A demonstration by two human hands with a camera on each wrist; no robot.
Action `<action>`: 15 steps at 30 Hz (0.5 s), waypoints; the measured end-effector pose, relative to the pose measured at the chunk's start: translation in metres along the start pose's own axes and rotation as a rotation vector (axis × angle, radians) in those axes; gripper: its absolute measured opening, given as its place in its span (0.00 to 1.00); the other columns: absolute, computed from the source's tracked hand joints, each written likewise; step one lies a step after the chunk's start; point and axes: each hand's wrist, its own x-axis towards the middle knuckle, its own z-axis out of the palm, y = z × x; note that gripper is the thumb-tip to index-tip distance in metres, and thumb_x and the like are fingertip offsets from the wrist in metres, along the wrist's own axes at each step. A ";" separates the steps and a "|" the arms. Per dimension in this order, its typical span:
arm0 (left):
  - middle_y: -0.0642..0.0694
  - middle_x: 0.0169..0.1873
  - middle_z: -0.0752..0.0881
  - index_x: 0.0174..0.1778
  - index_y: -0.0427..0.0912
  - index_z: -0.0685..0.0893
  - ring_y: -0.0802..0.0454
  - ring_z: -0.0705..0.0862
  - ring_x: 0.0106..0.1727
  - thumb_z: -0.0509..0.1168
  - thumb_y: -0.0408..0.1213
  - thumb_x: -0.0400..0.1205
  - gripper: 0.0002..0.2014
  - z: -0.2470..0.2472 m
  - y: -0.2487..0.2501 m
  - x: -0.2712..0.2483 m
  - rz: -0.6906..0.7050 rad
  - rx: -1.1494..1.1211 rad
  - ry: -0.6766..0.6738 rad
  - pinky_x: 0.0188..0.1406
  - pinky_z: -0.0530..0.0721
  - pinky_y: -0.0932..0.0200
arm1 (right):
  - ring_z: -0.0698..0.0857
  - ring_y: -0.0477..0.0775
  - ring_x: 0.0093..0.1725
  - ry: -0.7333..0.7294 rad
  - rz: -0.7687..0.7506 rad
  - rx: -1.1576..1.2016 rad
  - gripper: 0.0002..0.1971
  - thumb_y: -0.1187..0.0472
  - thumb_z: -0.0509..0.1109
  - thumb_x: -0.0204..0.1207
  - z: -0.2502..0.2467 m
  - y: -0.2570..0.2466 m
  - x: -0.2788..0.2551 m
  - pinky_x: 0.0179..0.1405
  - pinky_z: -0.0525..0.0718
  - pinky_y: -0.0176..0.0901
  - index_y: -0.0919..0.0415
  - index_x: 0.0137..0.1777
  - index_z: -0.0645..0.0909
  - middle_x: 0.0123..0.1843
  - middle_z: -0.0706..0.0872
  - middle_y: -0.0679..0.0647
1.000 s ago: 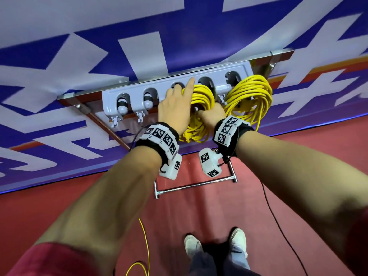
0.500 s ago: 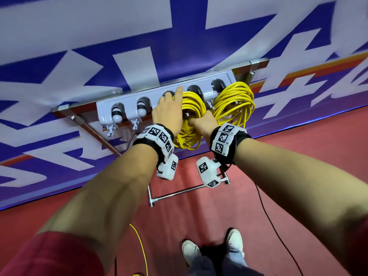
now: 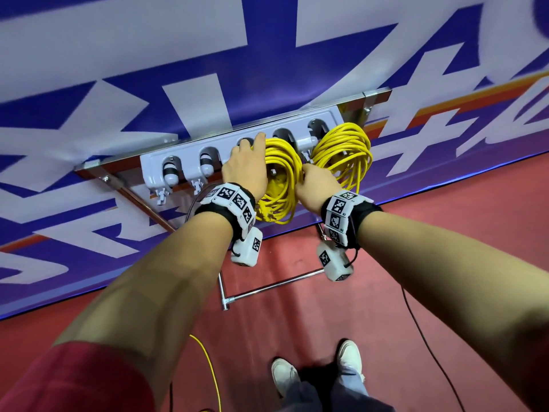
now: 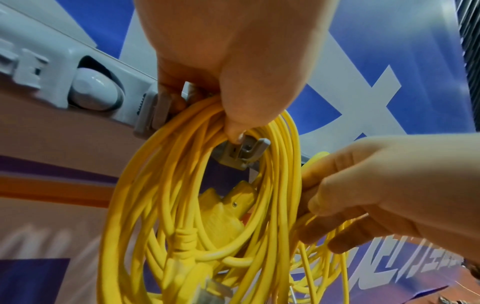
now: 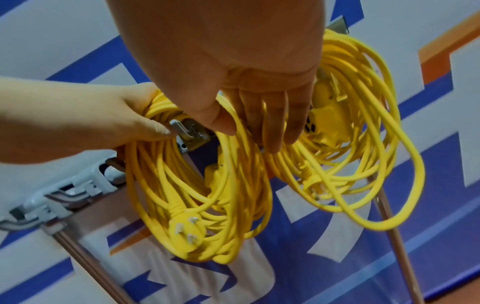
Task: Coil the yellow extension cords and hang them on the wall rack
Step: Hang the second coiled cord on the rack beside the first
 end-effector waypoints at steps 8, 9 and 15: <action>0.36 0.65 0.76 0.80 0.47 0.62 0.33 0.77 0.64 0.63 0.30 0.79 0.32 0.000 0.002 0.001 -0.011 0.007 -0.005 0.48 0.81 0.41 | 0.84 0.67 0.54 0.172 -0.309 -0.293 0.12 0.60 0.61 0.79 -0.027 0.024 -0.011 0.37 0.79 0.51 0.57 0.57 0.83 0.56 0.83 0.57; 0.36 0.65 0.76 0.79 0.47 0.62 0.33 0.77 0.64 0.63 0.30 0.79 0.32 0.001 0.002 0.002 -0.012 0.009 -0.005 0.47 0.81 0.41 | 0.84 0.68 0.52 0.184 -0.334 -0.301 0.11 0.62 0.62 0.78 -0.031 0.029 -0.009 0.34 0.78 0.52 0.58 0.57 0.83 0.58 0.81 0.58; 0.36 0.64 0.76 0.78 0.46 0.63 0.33 0.78 0.63 0.64 0.30 0.79 0.31 0.000 0.002 0.002 -0.008 0.015 -0.005 0.46 0.80 0.41 | 0.83 0.68 0.48 0.264 -0.346 -0.386 0.13 0.68 0.66 0.76 -0.055 0.059 0.005 0.28 0.72 0.48 0.59 0.60 0.80 0.60 0.76 0.60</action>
